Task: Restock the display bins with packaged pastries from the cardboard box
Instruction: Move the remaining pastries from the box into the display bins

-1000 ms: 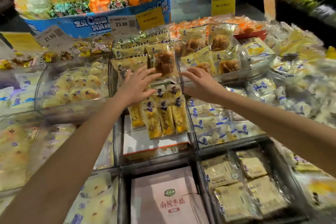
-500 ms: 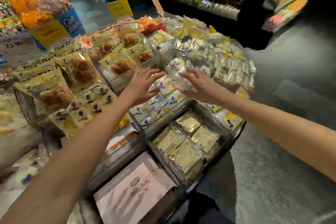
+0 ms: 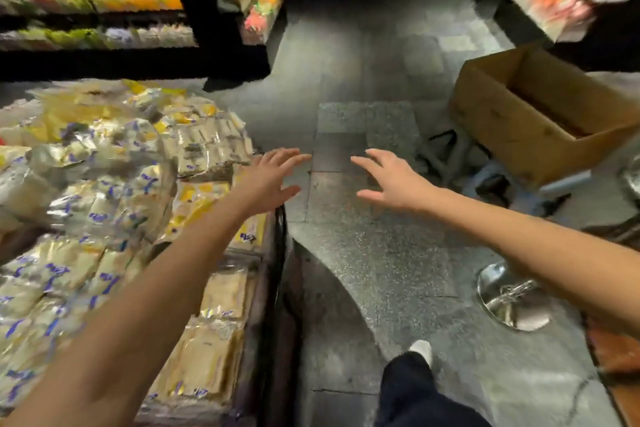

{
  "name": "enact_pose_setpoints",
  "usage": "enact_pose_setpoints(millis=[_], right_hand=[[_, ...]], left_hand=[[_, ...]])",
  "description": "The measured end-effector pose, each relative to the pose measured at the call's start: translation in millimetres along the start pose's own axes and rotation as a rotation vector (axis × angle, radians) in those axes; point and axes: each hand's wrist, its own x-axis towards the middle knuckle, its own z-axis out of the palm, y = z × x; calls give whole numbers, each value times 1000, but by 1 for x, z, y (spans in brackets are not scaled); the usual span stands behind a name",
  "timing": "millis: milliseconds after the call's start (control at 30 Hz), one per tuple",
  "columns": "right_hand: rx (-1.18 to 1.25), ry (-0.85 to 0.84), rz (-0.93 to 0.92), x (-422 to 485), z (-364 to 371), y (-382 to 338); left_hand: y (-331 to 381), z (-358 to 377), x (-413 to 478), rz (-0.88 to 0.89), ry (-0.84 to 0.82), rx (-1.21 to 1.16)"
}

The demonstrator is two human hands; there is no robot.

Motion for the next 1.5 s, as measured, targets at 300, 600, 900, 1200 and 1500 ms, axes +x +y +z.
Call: enact_pose_setpoints(millis=[300, 600, 900, 1200, 1500], right_hand=[[-10, 32, 403, -76, -60, 248], [6, 108, 627, -73, -129, 421], [90, 61, 796, -25, -107, 555], [204, 34, 1003, 66, -98, 689], [346, 54, 1187, 112, -71, 812]], left_hand=[[167, 39, 273, 331, -13, -60], [281, 58, 477, 449, -4, -197], [291, 96, 638, 447, -149, -277], [275, 136, 843, 466, -380, -248], [300, 196, 985, 478, -546, -296]])
